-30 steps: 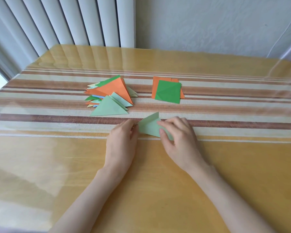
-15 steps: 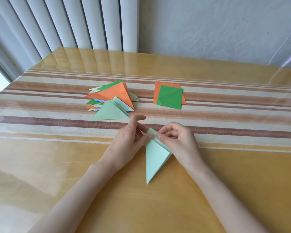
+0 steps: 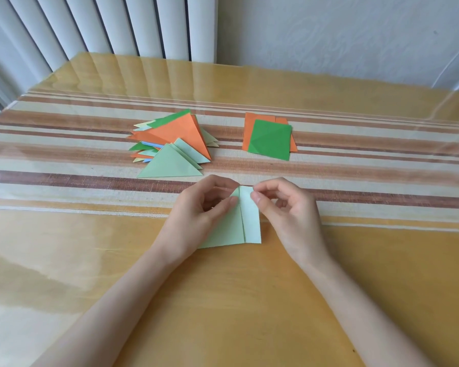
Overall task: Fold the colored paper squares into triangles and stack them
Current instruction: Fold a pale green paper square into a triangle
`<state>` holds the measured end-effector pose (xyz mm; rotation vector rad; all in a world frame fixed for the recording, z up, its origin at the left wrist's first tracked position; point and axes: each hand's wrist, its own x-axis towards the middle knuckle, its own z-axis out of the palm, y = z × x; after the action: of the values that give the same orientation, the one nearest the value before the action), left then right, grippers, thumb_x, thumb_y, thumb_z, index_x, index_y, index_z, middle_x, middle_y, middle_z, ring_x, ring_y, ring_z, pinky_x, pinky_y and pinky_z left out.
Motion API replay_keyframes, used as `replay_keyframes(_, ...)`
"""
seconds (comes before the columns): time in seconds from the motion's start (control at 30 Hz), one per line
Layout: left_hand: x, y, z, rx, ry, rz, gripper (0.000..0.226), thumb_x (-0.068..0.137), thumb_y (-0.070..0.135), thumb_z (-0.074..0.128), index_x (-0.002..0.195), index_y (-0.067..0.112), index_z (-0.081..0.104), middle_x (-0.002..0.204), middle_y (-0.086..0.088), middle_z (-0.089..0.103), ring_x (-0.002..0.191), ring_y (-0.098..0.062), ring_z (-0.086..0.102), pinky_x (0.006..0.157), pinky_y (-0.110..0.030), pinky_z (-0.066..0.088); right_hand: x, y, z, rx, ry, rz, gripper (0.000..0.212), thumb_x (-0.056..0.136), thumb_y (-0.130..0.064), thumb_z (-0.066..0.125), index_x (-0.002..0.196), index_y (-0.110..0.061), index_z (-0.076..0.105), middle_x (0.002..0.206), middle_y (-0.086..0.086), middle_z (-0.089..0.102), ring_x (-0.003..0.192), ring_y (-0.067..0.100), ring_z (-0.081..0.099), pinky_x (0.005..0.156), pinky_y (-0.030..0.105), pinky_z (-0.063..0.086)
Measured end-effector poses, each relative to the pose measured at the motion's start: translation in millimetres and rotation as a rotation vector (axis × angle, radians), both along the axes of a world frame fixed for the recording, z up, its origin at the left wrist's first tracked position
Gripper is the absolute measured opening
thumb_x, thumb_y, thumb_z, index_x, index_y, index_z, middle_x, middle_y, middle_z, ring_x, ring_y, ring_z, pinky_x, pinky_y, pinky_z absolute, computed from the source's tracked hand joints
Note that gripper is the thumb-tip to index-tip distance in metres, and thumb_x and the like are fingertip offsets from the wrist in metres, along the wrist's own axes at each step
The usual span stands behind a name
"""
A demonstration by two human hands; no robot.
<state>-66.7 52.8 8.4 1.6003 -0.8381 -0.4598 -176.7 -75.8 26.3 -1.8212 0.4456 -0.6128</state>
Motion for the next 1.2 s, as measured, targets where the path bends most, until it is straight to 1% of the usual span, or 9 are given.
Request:
replay_keyframes(0.1,1,3,3,-0.032,0.022,-0.018,0.011,0.088,0.016,0.064,0.096,0.023,0.065,0.083,0.001,0.07,0.083,-0.011,0.065,0.077,-0.025,0.047,-2,1,0,0.05,0.007,0.058,0.018,0.09,-0.031,0.06,0.082,-0.019,0.07,0.078,-0.002,0.07,0.078,0.025,0.062,0.073,0.038,0.047)
replay_keyframes(0.23,0,5,6,-0.06,0.006,-0.056,0.013,0.085,0.019,0.064,0.096,0.025,0.068,0.088,-0.005,0.07,0.083,-0.029,0.063,0.079,-0.043,0.049,-1,1,6,0.263,0.043,0.175,0.017,0.083,-0.03,0.067,0.083,-0.013,0.068,0.075,-0.007,0.069,0.073,0.004,0.062,0.071,0.016,0.046)
replay_keyframes(0.37,1,6,12,-0.081,-0.024,-0.089,0.013,0.085,0.017,0.064,0.091,0.028,0.068,0.086,0.015,0.069,0.071,-0.005,0.059,0.068,-0.021,0.048,-1,-1,3,0.337,0.114,0.184,0.013,0.083,-0.009,0.072,0.094,-0.009,0.064,0.092,0.006,0.07,0.081,0.008,0.062,0.073,0.016,0.048)
replay_keyframes(0.47,1,6,13,-0.075,-0.014,-0.102,0.013,0.084,0.018,0.065,0.091,0.028,0.068,0.085,0.016,0.069,0.074,-0.006,0.06,0.071,-0.025,0.048,-1,0,2,0.352,0.13,0.175,0.013,0.084,0.0,0.066,0.096,-0.006,0.064,0.096,0.015,0.07,0.08,0.009,0.063,0.07,0.016,0.047)
replay_keyframes(0.53,1,6,13,-0.067,-0.021,-0.108,0.013,0.084,0.018,0.065,0.091,0.029,0.068,0.084,0.017,0.069,0.075,-0.008,0.06,0.072,-0.029,0.049,-3,-1,3,0.363,0.134,0.2,0.012,0.085,-0.001,0.066,0.096,-0.004,0.065,0.09,0.01,0.07,0.078,0.007,0.063,0.067,0.014,0.046)
replay_keyframes(0.67,2,7,12,-0.051,-0.025,-0.101,0.015,0.084,0.019,0.065,0.09,0.031,0.068,0.082,0.019,0.069,0.074,-0.009,0.059,0.071,-0.035,0.049,-4,-5,4,0.38,0.158,0.285,0.021,0.081,-0.019,0.068,0.099,-0.009,0.066,0.087,-0.001,0.069,0.079,0.007,0.062,0.067,0.017,0.045)
replay_keyframes(0.8,4,7,10,-0.017,-0.003,-0.102,0.017,0.083,0.022,0.066,0.091,0.037,0.072,0.08,0.016,0.068,0.069,-0.007,0.057,0.066,-0.025,0.046,-4,-3,7,0.527,0.122,0.317,0.034,0.094,-0.038,0.051,0.095,-0.01,0.07,0.087,0.006,0.067,0.077,0.013,0.058,0.062,0.023,0.044)
replay_keyframes(0.93,4,7,10,0.005,-0.037,-0.109,0.025,0.087,0.009,0.069,0.091,0.033,0.07,0.075,0.021,0.063,0.057,0.002,0.048,0.057,-0.011,0.036,-3,-3,4,0.434,0.145,0.241,0.019,0.095,-0.011,0.053,0.097,0.005,0.064,0.086,0.012,0.065,0.075,0.014,0.058,0.06,0.024,0.046)
replay_keyframes(1.2,6,5,5,0.019,-0.056,-0.142,0.017,0.084,0.016,0.069,0.09,0.031,0.068,0.077,0.016,0.063,0.058,-0.006,0.045,0.057,-0.013,0.037,-1,-2,3,0.19,0.177,0.147,0.01,0.087,-0.004,0.065,0.08,-0.011,0.065,0.069,-0.001,0.066,0.058,0.003,0.056,0.053,0.02,0.045)
